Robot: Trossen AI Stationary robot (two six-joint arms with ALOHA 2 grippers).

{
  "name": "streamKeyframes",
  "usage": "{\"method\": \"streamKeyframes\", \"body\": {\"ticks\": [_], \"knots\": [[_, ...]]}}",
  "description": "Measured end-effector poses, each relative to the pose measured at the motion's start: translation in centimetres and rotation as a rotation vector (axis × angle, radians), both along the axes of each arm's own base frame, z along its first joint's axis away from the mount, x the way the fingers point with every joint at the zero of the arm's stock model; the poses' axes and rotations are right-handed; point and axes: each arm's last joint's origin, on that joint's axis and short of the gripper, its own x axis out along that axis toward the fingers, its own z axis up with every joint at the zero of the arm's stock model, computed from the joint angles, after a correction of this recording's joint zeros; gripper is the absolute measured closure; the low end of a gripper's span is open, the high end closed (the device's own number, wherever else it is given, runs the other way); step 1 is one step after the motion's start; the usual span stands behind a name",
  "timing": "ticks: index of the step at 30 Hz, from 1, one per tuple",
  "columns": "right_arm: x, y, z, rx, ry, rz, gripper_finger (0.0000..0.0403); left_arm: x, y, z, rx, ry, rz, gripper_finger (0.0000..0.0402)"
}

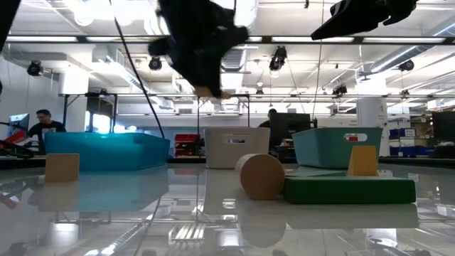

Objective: Sort & place blocks by color
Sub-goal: Put the yellow block into the blue bin

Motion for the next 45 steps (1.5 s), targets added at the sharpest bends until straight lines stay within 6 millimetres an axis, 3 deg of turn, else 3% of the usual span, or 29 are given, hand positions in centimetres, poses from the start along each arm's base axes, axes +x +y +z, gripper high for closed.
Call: {"method": "streamKeyframes", "body": {"ticks": [3, 8, 14, 19, 24, 33, 45], "knots": [[0.0, 0.0, 0.0, 0.0, 0.001, 0.0, 0.0346, -2.4, 1.4, 1.4, 0.047, -0.016, 0.06, 0.0286], [0.0, 0.0, 0.0, 0.001, 0.003, -0.001, 0.0346, -6.8, 4.6, 1.7, 0.049, -0.047, 0.188, 0.0286], [0.0, 0.0, -0.1, 0.0, 0.005, -0.001, 0.0346, -12.4, 8.3, -0.8, 0.022, -0.055, 0.411, 0.0286], [0.0, 0.0, 0.0, 0.0, 0.005, 0.0, 0.0346, -15.6, 10.5, -3.3, -0.083, -0.026, 0.533, 0.0286], [0.0, 0.0, 0.0, -0.006, 0.006, 0.003, 0.0346, -17.1, 11.8, -4.6, -0.103, -0.009, 0.607, 0.0286], [0.0, 0.0, 0.0, -0.015, 0.007, 0.007, 0.0346, -18.2, 13.5, -5.9, -0.171, 0.049, 0.696, 0.0285], [0.0, 0.0, 0.0, -0.018, 0.008, 0.008, 0.0346, -17.8, 15.4, -7.1, -0.176, 0.074, 0.738, 0.0278]]}}
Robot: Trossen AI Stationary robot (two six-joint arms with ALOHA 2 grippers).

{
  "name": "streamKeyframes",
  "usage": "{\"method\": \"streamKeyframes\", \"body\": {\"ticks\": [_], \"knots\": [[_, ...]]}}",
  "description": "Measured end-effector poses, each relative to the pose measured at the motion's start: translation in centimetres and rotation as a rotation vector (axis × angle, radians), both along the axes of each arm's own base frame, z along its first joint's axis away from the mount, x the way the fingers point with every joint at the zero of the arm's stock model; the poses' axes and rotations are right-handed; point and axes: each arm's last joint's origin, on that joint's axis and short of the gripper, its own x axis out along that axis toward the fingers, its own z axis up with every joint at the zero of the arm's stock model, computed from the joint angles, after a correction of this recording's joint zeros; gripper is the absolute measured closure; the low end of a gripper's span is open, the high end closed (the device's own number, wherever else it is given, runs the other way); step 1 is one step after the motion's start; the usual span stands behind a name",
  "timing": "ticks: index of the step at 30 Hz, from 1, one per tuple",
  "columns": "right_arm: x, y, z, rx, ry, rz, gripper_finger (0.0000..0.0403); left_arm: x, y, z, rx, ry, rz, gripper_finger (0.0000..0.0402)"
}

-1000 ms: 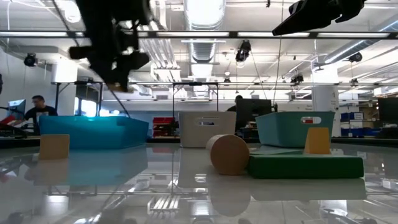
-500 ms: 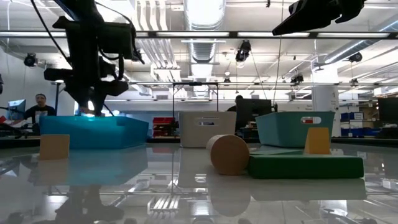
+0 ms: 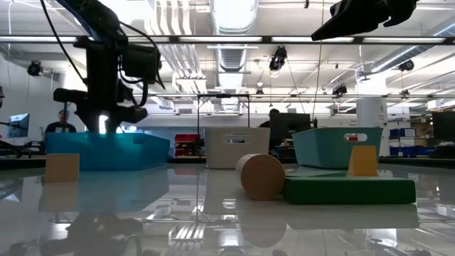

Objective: Sort & place blocks by color
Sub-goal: Put the yellow block into the blue bin, then put the brown block into the green bin

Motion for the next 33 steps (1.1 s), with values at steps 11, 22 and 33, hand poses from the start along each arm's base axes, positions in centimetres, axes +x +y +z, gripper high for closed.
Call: {"method": "streamKeyframes", "body": {"ticks": [11, 22, 33], "knots": [[0.0, 0.0, 0.0, 0.0, 0.001, 0.0, 0.0346, -0.2, 0.1, 0.1, 0.013, 0.002, 0.007, 0.0206], [0.0, 0.0, 0.0, 0.0, 0.001, 0.001, 0.0346, 2.5, -2.0, 3.5, 0.023, -0.119, -0.168, 0.0202], [0.0, 0.0, 0.0, -0.001, 0.001, 0.0, 0.0346, 6.3, -9.3, 7.9, -0.101, -0.371, -0.503, 0.0201]]}}
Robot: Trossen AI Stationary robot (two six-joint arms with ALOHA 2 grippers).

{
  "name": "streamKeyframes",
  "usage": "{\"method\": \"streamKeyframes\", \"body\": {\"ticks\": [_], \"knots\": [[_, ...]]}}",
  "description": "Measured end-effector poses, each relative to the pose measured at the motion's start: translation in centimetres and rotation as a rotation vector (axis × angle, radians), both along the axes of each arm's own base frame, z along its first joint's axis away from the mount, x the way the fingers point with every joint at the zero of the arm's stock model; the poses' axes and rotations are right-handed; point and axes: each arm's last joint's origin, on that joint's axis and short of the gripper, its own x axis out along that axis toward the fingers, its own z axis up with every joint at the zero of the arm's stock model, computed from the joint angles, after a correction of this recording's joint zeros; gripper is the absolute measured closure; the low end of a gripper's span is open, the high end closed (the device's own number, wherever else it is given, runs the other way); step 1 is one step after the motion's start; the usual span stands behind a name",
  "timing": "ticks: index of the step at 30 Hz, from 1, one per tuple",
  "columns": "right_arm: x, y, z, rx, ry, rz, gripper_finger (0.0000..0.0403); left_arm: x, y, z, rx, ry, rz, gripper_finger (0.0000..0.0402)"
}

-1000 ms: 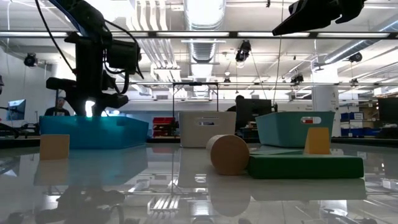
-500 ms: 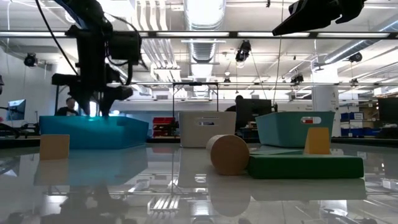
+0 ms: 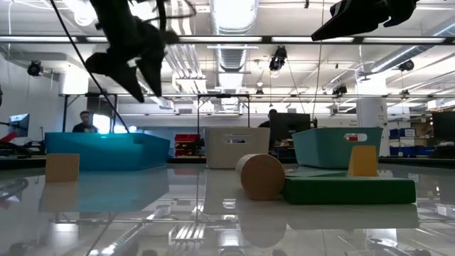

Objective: Sort & place blocks by color
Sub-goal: Put the brown block into the green bin

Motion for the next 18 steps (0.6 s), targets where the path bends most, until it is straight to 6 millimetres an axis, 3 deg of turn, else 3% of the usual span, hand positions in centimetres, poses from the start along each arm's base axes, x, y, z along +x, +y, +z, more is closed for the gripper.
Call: {"method": "streamKeyframes", "body": {"ticks": [6, 11, 13, 18], "knots": [[0.0, 0.0, 0.0, -0.005, 0.0, 0.003, 0.0346, 1.2, -4.7, 0.5, -0.115, -0.159, -0.216, 0.0201], [0.0, 0.0, 0.0, -0.005, 0.0, 0.002, 0.0346, 0.8, -8.2, 0.0, -0.145, -0.153, -0.347, 0.0201], [0.0, 0.0, 0.0, -0.003, -0.003, 0.002, 0.0346, 0.5, -9.2, -0.6, -0.184, -0.142, -0.326, 0.0201], [0.0, 0.0, 0.0, 0.004, -0.005, -0.002, 0.0346, 0.5, -10.0, -2.4, -0.296, -0.15, -0.067, 0.0201]]}}
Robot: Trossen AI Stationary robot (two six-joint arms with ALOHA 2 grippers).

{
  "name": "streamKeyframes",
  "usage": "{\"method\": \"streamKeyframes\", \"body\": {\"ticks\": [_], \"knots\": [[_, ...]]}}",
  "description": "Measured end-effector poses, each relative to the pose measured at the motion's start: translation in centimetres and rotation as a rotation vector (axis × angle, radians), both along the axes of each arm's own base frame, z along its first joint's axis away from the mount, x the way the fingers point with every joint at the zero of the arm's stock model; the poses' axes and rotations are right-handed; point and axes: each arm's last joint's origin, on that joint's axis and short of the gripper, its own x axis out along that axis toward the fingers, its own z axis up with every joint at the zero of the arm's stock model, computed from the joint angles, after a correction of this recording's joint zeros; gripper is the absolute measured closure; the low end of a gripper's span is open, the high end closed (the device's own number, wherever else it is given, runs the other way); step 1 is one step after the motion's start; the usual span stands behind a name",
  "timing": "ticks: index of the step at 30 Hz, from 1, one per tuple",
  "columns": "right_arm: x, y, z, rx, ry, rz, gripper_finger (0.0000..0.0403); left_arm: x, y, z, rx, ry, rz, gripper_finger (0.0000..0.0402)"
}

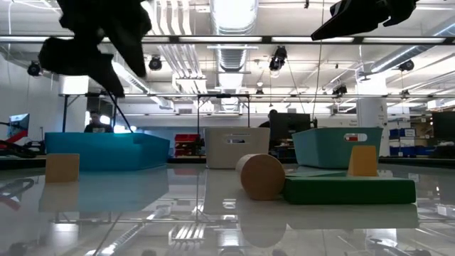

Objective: Sort & place blocks by color
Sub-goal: Put the brown block into the green bin

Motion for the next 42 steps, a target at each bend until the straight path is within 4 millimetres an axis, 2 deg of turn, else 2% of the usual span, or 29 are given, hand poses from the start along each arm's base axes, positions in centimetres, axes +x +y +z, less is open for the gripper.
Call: {"method": "streamKeyframes", "body": {"ticks": [5, 9, 13, 15, 19, 22, 26, 31, 38, 42], "knots": [[0.0, 0.0, 0.0, 0.0, 0.0, 0.0, 0.0346, 1.5, -0.8, -2.5, -0.103, 0.068, 0.132, 0.0201], [0.0, 0.0, 0.0, 0.0, 0.001, 0.0, 0.0346, 2.7, -1.8, -3.8, -0.176, 0.18, 0.095, 0.0202], [0.0, 0.0, 0.0, 0.0, 0.004, 0.0, 0.0346, 2.9, -2.0, -4.2, -0.139, 0.313, 0.028, 0.0214], [0.0, 0.0, -0.1, -0.001, 0.006, 0.001, 0.0346, 3.0, -2.1, -3.8, -0.091, 0.342, -0.096, 0.022], [0.0, 0.0, 0.0, -0.004, 0.006, 0.002, 0.0346, 2.9, -2.8, -2.5, 0.082, 0.331, -0.562, 0.0224], [0.0, 0.0, 0.0, -0.01, 0.005, 0.005, 0.0346, 2.1, -2.8, -2.3, 0.189, 0.355, -0.798, 0.0224], [0.0, 0.0, 0.0, -0.01, 0.002, 0.005, 0.0346, 1.2, -2.2, -3.1, 0.263, 0.454, -0.964, 0.0224], [0.0, 0.0, 0.0, -0.007, 0.001, 0.004, 0.0346, 0.5, -2.0, -3.3, 0.359, 0.503, -1.287, 0.0224], [0.0, 0.0, 0.0, 0.001, 0.0, 0.0, 0.0346, 0.5, -1.8, -3.4, 0.449, 0.482, -1.514, 0.0224], [0.0, 0.0, 0.0, 0.018, -0.004, -0.008, 0.0346, 0.3, -1.6, -4.1, 0.477, 0.489, -1.587, 0.0224]]}}
